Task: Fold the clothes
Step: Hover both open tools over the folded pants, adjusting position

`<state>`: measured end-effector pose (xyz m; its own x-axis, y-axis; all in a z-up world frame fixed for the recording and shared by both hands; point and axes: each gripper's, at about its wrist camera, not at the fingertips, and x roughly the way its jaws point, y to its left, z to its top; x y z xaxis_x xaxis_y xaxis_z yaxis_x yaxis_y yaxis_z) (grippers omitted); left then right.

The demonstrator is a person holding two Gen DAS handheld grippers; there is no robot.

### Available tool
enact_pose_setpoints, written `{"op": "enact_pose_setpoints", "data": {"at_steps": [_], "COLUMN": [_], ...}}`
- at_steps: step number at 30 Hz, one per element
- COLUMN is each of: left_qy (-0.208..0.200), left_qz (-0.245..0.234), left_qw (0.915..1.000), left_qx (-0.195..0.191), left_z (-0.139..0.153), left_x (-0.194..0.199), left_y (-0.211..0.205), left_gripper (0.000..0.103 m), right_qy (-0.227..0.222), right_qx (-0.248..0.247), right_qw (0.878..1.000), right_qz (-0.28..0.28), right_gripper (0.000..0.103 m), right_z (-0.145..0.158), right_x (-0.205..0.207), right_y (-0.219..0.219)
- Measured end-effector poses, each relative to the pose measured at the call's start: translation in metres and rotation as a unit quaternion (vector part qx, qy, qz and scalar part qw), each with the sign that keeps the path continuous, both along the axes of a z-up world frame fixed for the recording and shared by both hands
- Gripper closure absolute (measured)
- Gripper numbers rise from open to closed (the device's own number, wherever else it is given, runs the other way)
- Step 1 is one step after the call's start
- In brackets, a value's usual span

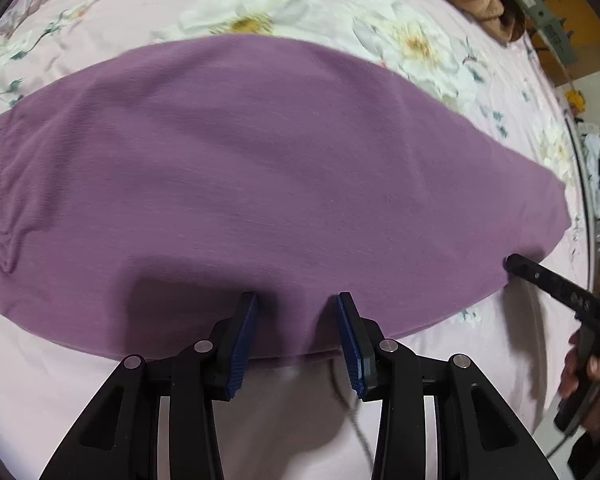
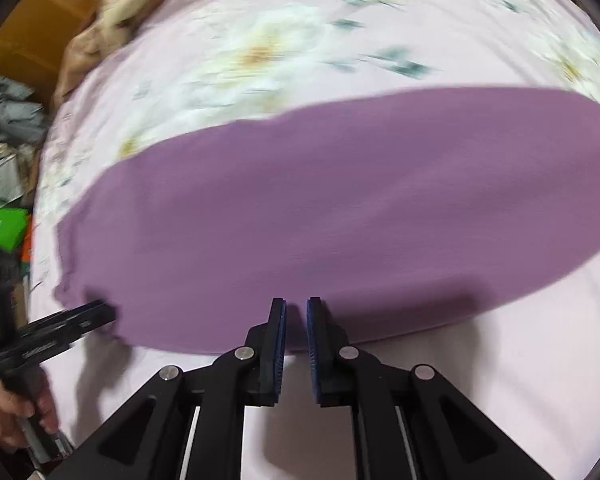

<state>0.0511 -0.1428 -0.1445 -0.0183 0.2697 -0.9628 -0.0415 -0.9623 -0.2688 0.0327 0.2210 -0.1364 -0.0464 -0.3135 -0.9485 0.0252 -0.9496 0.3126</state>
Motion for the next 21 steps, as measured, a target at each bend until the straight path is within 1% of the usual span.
{"op": "enact_pose_setpoints", "data": {"at_steps": [1, 3, 4, 6, 10, 11, 12, 13, 14, 16, 18, 21], "left_qy": [-0.007, -0.005, -0.003, 0.000, -0.005, -0.010, -0.015, -0.013, -0.011, -0.006, -0.005, -0.002], "left_qz": [0.000, 0.005, 0.007, 0.003, -0.007, -0.009, -0.010, -0.004, 0.001, 0.008, 0.011, 0.011], "left_qw": [1.0000, 1.0000, 1.0000, 1.0000, 1.0000, 0.9998, 0.9996, 0.9996, 0.9998, 0.9997, 0.9997, 0.9997], "left_qx": [-0.005, 0.001, 0.005, -0.001, -0.004, -0.013, -0.022, -0.024, -0.018, -0.020, -0.022, -0.023], "left_z": [0.001, 0.006, 0.008, 0.010, 0.005, 0.002, -0.001, 0.001, 0.004, 0.009, 0.013, 0.016], "left_x": [-0.002, -0.004, -0.006, -0.011, -0.015, -0.016, -0.016, -0.017, -0.018, -0.020, -0.024, -0.032], "left_y": [0.008, 0.015, 0.021, 0.037, 0.065, 0.071, 0.076, 0.080, 0.082, 0.088, 0.097, 0.114], "left_gripper": [0.061, 0.060, 0.059, 0.059, 0.058, 0.058, 0.058, 0.058, 0.058, 0.058, 0.058, 0.058], "right_qy": [-0.010, 0.011, 0.021, 0.032, 0.005, -0.002, -0.001, 0.004, 0.011, 0.022, 0.025, 0.029], "right_qx": [-0.009, -0.009, -0.003, 0.008, 0.020, 0.024, 0.023, 0.021, 0.023, 0.028, 0.029, 0.031], "right_qw": [1.000, 1.000, 1.000, 0.999, 1.000, 1.000, 1.000, 1.000, 1.000, 0.999, 0.999, 0.999], "right_qz": [-0.010, -0.019, -0.017, -0.012, -0.014, -0.011, -0.009, -0.007, -0.001, 0.008, 0.011, 0.017], "right_gripper": [0.101, 0.096, 0.090, 0.087, 0.086, 0.086, 0.086, 0.086, 0.086, 0.086, 0.086, 0.086], "right_z": [-0.003, 0.010, 0.016, 0.022, 0.009, 0.006, 0.007, 0.011, 0.016, 0.023, 0.026, 0.028], "right_x": [-0.003, -0.009, -0.011, -0.014, -0.018, -0.019, -0.020, -0.021, -0.022, -0.022, -0.023, -0.032], "right_y": [0.012, 0.033, 0.040, 0.054, 0.054, 0.056, 0.060, 0.063, 0.065, 0.063, 0.065, 0.078]}}
